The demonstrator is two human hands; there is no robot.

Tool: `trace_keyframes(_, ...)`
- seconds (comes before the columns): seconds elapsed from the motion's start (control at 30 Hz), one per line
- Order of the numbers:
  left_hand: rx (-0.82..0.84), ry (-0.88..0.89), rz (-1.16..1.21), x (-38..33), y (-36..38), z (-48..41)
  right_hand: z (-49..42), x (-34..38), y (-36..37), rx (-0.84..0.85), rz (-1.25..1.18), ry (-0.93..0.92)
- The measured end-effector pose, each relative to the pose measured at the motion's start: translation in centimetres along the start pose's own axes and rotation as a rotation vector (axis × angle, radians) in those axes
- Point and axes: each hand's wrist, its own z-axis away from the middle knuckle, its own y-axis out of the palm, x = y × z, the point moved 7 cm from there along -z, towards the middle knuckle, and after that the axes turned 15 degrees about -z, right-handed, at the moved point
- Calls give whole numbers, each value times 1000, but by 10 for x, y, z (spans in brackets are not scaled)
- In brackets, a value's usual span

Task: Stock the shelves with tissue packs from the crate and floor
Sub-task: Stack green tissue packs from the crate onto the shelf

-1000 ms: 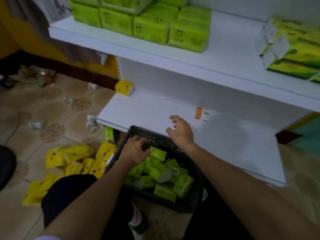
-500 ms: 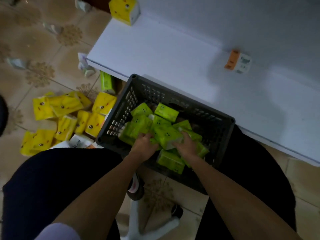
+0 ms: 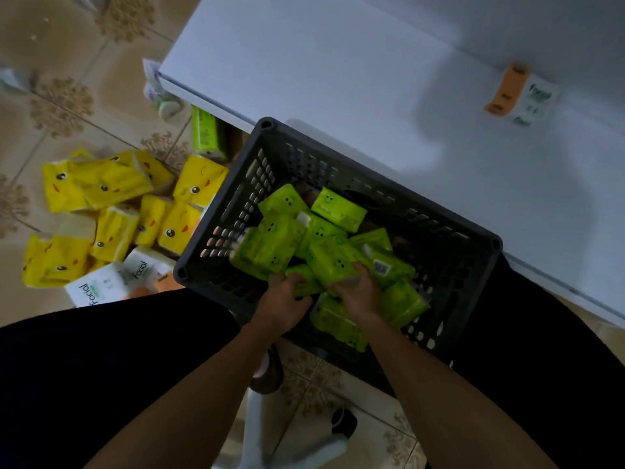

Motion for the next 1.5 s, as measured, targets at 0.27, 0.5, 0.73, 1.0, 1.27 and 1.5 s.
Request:
trace_keyframes(0.27, -211, 63, 189, -42, -66, 24, 50, 87, -31, -2, 104, -328)
trace_keyframes(0.5, -519, 182, 282, -85, -199, 77, 131, 259, -29, 117, 161, -774)
trace_keyframes(0.73, -964, 342, 178, -115, -347, 177, 241, 393, -20, 193, 186, -1153)
trace_keyframes(1.0, -1301, 279, 216, -108, -418, 269, 313, 444, -18, 281, 67, -1158)
trace_keyframes(1.27, -1441, 329, 143, -119, -459, 307, 359, 479, -23, 365, -54, -1218)
trace_keyframes(1.5, -1306, 484, 184, -173, -481, 296, 375, 527, -80, 36, -72, -1426)
